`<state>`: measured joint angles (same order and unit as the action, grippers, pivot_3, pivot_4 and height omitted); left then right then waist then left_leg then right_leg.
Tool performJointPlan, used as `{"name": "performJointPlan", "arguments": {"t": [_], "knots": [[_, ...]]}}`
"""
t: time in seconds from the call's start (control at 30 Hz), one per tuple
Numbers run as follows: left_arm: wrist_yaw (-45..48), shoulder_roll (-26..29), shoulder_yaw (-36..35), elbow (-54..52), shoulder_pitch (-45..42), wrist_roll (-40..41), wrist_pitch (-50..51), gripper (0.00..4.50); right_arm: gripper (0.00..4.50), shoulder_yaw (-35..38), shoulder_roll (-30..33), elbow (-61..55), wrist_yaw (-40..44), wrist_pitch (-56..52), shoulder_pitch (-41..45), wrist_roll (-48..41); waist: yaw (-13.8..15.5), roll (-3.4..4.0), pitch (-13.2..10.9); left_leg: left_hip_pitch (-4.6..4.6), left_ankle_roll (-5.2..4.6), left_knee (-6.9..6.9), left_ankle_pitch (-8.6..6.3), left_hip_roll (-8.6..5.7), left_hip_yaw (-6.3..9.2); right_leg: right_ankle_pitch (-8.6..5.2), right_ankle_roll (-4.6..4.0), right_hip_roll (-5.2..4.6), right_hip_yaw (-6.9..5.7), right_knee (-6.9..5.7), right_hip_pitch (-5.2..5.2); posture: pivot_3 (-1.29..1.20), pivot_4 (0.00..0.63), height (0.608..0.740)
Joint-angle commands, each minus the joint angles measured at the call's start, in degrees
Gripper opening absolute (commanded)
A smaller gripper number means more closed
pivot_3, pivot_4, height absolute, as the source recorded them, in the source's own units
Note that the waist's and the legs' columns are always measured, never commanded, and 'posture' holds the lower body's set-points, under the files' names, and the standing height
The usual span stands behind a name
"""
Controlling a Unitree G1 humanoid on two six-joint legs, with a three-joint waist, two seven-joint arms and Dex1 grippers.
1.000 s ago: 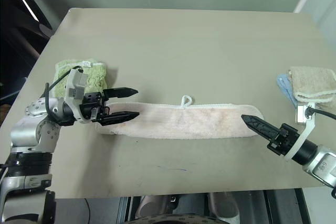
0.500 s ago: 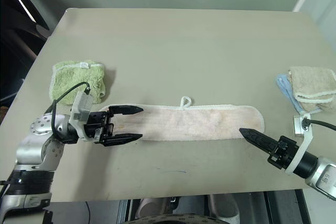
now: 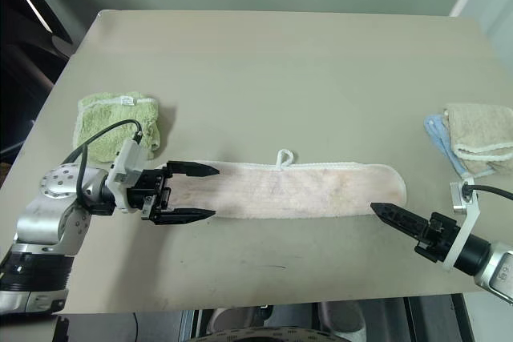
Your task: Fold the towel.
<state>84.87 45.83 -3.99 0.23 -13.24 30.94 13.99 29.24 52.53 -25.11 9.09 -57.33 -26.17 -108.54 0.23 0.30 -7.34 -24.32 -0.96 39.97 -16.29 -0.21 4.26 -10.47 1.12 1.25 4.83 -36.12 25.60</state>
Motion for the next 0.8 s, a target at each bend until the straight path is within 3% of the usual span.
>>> {"name": "performJointPlan", "arguments": {"t": [0.03,0.47,0.63,0.8], "knots": [[0.5,-0.8,0.7,0.5,-1.7,-0.2,-1.0,4.5,4.46,2.9,0.2,-0.9,-0.5,0.8,-1.8,-2.1,0.1,0.0,0.0,-0.01,-0.02,0.0,-0.02,0.0,0.0,-0.01,0.02,0.0,0.0,0.01,-0.01,0.0,0.15,0.733],[0.4,-1.9,0.8,-0.8,-2.9,0.8,0.0,4.5,4.46,3.1,-2.1,3.2,-3.0,2.6,-3.7,1.7,0.1,0.0,0.0,0.13,-0.06,0.06,-0.05,0.01,0.0,0.0,0.02,0.0,0.0,0.06,-0.19,0.0,0.15,0.733],[0.4,-1.1,0.5,-2.9,-1.7,1.6,1.2,4.5,4.46,1.6,-2.2,7.3,0.2,0.3,-3.7,8.1,0.1,-0.01,0.0,0.15,-0.1,0.06,-0.07,0.01,-0.01,0.0,0.07,-0.01,0.0,0.1,-0.23,0.0,0.15,0.733],[-0.2,-0.4,0.4,-5.3,-1.1,2.4,3.0,4.5,4.46,0.1,-2.7,11.0,-1.8,-0.4,1.1,7.2,0.0,-0.02,0.0,0.22,-0.12,0.09,-0.08,0.01,-0.03,0.01,0.07,-0.01,0.01,0.11,-0.31,0.0,0.15,0.733]]}}
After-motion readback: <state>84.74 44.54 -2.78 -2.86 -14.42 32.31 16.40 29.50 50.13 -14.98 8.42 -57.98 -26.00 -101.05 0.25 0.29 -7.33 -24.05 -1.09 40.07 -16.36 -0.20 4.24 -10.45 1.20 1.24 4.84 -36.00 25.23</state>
